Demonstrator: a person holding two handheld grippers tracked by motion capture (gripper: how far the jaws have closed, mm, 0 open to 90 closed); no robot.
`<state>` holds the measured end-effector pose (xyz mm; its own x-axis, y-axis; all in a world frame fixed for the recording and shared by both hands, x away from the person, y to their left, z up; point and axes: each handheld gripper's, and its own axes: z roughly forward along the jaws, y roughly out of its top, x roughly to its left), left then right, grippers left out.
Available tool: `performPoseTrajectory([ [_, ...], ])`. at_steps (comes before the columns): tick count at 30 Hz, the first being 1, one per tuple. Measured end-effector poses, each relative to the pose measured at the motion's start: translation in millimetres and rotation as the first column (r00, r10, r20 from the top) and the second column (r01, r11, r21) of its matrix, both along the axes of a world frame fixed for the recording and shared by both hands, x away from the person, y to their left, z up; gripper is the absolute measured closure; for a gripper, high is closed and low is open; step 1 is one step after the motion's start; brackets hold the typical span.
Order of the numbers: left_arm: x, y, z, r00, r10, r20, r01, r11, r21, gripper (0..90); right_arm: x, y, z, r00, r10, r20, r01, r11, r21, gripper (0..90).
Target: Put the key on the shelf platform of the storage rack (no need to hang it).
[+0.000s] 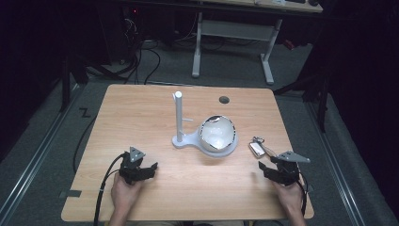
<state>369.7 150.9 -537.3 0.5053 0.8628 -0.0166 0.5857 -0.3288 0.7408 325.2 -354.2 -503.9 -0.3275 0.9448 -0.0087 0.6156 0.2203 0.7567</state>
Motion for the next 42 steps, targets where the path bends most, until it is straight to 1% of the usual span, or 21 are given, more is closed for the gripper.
performPoseTrajectory([
  [1, 0.0, 0.0, 0.0, 1.0, 0.001, 0.0, -0.001, 1.0, -0.001, 24.8, 4.6, -2.9, 1.7, 1.0, -0.005, -0.001, 0.005, 1.0, 0.0, 41.1],
  [3, 0.0, 0.0, 0.0, 1.0, 0.001, 0.0, -0.001, 1.0, -0.001, 24.9, 6.7, -3.7, 2.1, 1.0, -0.007, -0.005, 0.007, 1.0, 0.001, 41.1],
  [4, 0.0, 0.0, 0.0, 1.0, 0.001, 0.0, -0.001, 1.0, -0.001, 24.9, 13.7, -5.4, 3.4, 0.9999, -0.014, -0.007, 0.014, 1.0, 0.002, 41.2],
  [5, 0.0, 0.0, 0.0, 1.0, 0.001, 0.0, -0.001, 1.0, 0.0, 24.9, 16.0, -6.1, 3.5, 0.9999, -0.013, -0.006, 0.013, 1.0, 0.007, 41.6],
  [7, 0.0, -0.1, 0.0, 1.0, 0.002, 0.0, -0.002, 1.0, -0.002, 24.9, 23.3, -7.1, 3.8, 0.9997, -0.013, -0.022, 0.014, 1.0, 0.019, 41.7],
  [8, 0.0, -0.1, 0.0, 1.0, 0.002, 0.0, -0.002, 1.0, -0.002, 24.9, 23.3, -7.1, 3.8, 0.9997, -0.013, -0.022, 0.014, 1.0, 0.019, 41.7],
  [9, 0.0, -0.1, 0.0, 1.0, 0.002, 0.0, -0.002, 1.0, -0.002, 24.9, 28.9, -6.2, 4.1, 0.9996, -0.009, -0.027, 0.009, 1.0, 0.011, 41.9],
  [12, 0.1, -0.1, 0.0, 1.0, 0.002, 0.0, -0.002, 1.0, -0.002, 25.0, 33.1, -5.1, 3.8, 0.9996, -0.009, -0.027, 0.009, 1.0, 0.012, 42.2],
  [13, 0.1, -0.1, 0.0, 1.0, 0.002, 0.0, -0.002, 1.0, -0.002, 25.0, 36.9, -4.1, 3.3, 0.9994, -0.006, -0.034, 0.006, 1.0, 0.003, 42.1],
  [16, 0.1, -0.1, 0.0, 1.0, 0.002, 0.0, -0.002, 1.0, -0.002, 24.9, 39.4, -2.8, 4.2, 0.9996, -0.005, -0.028, 0.005, 1.0, 0.001, 41.7],
  [18, 0.1, -0.1, 0.0, 1.0, 0.002, 0.0, -0.002, 1.0, -0.002, 24.9, 42.1, -1.0, 6.2, 0.9999, -0.001, -0.016, 0.0, 1.0, -0.007, 39.9],
  [19, 0.1, -0.1, 0.0, 1.0, 0.002, 0.0, -0.002, 1.0, -0.002, 24.9, 45.8, 0.8, 8.5, 1.0, 0.0, -0.007, 0.0, 1.0, -0.018, 37.8],
  [20, 0.1, -0.1, 0.0, 1.0, 0.002, 0.0, -0.002, 1.0, -0.002, 24.9, 45.8, 0.8, 8.5, 1.0, 0.0, -0.007, 0.0, 1.0, -0.018, 37.8],
  [22, 0.1, -0.1, 0.0, 1.0, 0.002, 0.0, -0.002, 1.0, -0.002, 24.9, 53.9, 2.7, 10.1, 0.9999, 0.012, -0.003, -0.012, 1.0, -0.023, 36.3],
  [24, 0.1, -0.1, 0.0, 1.0, 0.002, 0.0, -0.002, 1.0, -0.002, 24.9, 56.5, 3.0, 9.7, 0.9999, 0.014, -0.003, -0.014, 1.0, -0.019, 36.3],
  [27, 0.1, -0.1, 0.0, 1.0, 0.002, 0.0, -0.002, 1.0, -0.001, 24.9, 68.5, 6.0, 5.8, 0.9991, 0.026, -0.032, -0.027, 0.999, -0.031, 35.0],
  [30, 0.1, -0.1, 0.0, 1.0, 0.002, 0.0, -0.002, 1.0, -0.001, 24.9, 72.4, 8.5, 3.9, 0.9989, 0.033, -0.034, -0.035, 0.999, -0.039, 34.9],
  [32, 0.0, -0.1, 0.0, 1.0, 0.003, 0.0, -0.003, 1.0, -0.001, 24.9, 77.8, 10.6, -0.5, 0.9979, 0.04, -0.051, -0.042, 0.998, -0.05, 34.1],
  [38, 0.0, -0.1, 0.0, 1.0, 0.003, 0.0, -0.003, 1.0, -0.001, 25.0, 83.1, 11.9, -6.2, 0.9967, 0.039, -0.071, -0.043, 0.998, -0.053, 33.2],
  [40, 0.1, -0.1, 0.0, 1.0, 0.002, 0.0, -0.002, 1.0, -0.001, 24.9, 85.3, 12.6, -8.6, 0.9957, 0.041, -0.083, -0.047, 0.996, -0.07, 33.2],
  [42, 0.0, -0.1, 0.0, 1.0, 0.003, 0.0, -0.003, 1.0, -0.001, 24.9, 87.8, 11.8, -11.3, 0.9948, 0.036, -0.095, -0.044, 0.996, -0.075, 33.2],
])
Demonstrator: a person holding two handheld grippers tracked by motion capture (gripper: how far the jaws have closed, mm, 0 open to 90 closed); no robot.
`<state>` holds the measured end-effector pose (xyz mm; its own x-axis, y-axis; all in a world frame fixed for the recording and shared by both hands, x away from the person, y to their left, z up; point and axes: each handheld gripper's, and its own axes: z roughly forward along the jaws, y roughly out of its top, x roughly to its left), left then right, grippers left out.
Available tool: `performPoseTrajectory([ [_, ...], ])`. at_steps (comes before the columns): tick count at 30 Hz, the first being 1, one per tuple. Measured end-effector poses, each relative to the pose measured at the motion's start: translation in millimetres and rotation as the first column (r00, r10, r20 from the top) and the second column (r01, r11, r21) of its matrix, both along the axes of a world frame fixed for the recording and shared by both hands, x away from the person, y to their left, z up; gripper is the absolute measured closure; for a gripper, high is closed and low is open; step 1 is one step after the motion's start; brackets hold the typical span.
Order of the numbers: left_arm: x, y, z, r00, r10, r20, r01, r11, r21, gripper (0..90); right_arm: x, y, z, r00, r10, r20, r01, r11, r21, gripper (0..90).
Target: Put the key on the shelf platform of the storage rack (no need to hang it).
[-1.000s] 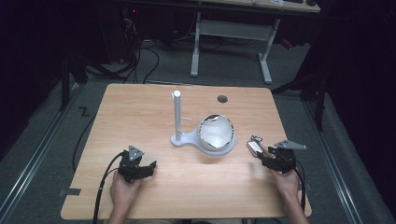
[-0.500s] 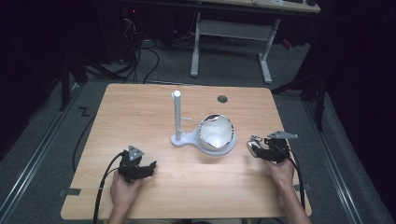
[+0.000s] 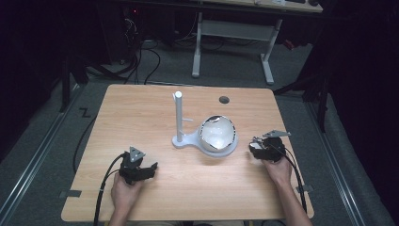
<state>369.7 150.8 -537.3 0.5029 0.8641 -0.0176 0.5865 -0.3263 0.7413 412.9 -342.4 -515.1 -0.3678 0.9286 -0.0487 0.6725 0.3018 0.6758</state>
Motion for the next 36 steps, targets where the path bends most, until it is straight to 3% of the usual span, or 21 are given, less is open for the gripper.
performPoseTrajectory([
  [7, 0.0, 0.0, 0.0, 1.0, 0.0, 0.0, 0.0, 1.0, -0.001, 24.9, 2.2, -1.7, -5.0, 0.9993, 0.009, -0.036, -0.009, 1.0, -0.01, 36.6],
  [19, 0.0, 0.0, 0.0, 1.0, 0.0, 0.0, 0.0, 1.0, -0.001, 24.9, -1.3, -1.5, -4.0, 0.9981, 0.023, -0.058, -0.022, 1.0, 0.01, 42.2],
  [36, 0.0, -0.1, 0.0, 1.0, 0.0, 0.0, 0.0, 1.0, -0.001, 24.9, -7.4, -3.0, -3.8, 0.9982, 0.034, -0.049, -0.032, 0.999, 0.035, 43.2],
])
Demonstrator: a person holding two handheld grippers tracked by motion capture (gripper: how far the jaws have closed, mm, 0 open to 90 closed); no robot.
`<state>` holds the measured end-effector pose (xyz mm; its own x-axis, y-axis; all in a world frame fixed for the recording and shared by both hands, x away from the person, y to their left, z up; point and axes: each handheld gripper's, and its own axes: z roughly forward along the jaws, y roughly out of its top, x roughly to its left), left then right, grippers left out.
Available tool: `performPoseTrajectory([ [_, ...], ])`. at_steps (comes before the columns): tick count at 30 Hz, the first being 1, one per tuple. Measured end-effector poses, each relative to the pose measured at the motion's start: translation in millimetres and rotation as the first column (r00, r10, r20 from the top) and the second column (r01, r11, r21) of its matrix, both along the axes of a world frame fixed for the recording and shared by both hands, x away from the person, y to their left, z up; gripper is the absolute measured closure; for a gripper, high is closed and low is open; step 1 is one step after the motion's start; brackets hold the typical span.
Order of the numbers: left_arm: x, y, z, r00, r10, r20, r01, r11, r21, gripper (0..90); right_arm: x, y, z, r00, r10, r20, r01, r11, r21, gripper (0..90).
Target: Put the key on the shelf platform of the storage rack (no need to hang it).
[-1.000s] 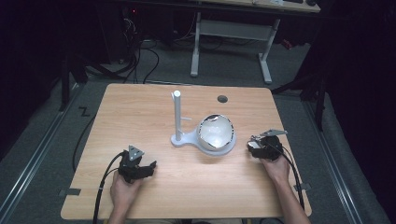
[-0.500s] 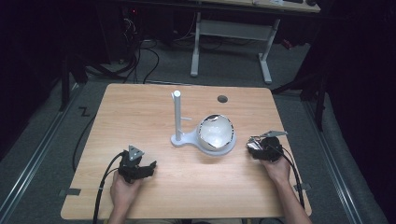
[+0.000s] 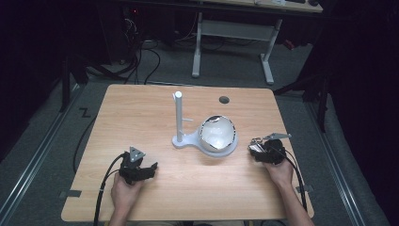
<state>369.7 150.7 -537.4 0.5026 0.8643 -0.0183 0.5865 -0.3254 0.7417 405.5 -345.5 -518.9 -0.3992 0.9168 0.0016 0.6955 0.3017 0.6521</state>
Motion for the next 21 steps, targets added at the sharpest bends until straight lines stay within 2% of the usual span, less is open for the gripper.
performPoseTrajectory([
  [14, 0.0, 0.0, 0.0, 1.0, 0.0, 0.0, 0.0, 1.0, 0.001, 24.9, -11.1, -3.1, 17.1, 0.9992, -0.004, 0.041, 0.003, 1.0, 0.029, 43.2],
  [21, 0.0, 0.1, 0.0, 1.0, 0.002, 0.0, -0.002, 1.0, 0.001, 24.9, -13.5, -7.1, 21.8, 0.999, -0.012, 0.043, 0.01, 0.999, 0.045, 43.2],
])
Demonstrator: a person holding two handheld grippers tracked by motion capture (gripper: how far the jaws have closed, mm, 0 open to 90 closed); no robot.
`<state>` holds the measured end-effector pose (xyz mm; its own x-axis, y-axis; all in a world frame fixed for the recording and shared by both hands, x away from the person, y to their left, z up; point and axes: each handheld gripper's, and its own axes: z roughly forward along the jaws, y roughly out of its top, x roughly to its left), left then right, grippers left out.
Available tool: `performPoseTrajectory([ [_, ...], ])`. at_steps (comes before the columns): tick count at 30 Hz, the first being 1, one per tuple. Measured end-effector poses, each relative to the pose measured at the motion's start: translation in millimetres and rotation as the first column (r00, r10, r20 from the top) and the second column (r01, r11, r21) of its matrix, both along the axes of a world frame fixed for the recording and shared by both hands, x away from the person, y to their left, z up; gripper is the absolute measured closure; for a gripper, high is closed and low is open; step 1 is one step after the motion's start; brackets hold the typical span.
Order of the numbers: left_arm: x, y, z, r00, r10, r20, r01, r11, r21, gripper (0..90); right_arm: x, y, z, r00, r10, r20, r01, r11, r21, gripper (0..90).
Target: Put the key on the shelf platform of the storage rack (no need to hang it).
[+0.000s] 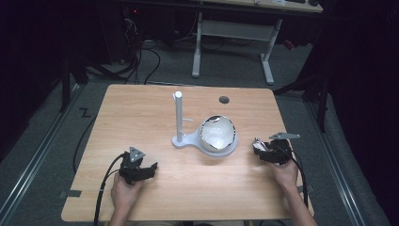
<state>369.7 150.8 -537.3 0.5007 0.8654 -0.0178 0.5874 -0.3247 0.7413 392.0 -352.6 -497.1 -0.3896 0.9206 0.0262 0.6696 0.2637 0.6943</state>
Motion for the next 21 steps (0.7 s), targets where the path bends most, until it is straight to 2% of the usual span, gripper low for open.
performPoseTrajectory([
  [12, 0.0, 0.0, 0.0, 1.0, 0.001, 0.0, -0.001, 1.0, 0.0, 24.9, -7.9, 0.9, 9.4, 0.9996, -0.001, 0.027, 0.001, 1.0, -0.003, 43.2],
  [21, 0.0, 0.2, 0.0, 1.0, 0.001, -0.001, -0.001, 1.0, -0.002, 24.9, -20.5, 0.4, 18.8, 0.9992, -0.007, 0.04, 0.006, 1.0, 0.022, 43.2],
])
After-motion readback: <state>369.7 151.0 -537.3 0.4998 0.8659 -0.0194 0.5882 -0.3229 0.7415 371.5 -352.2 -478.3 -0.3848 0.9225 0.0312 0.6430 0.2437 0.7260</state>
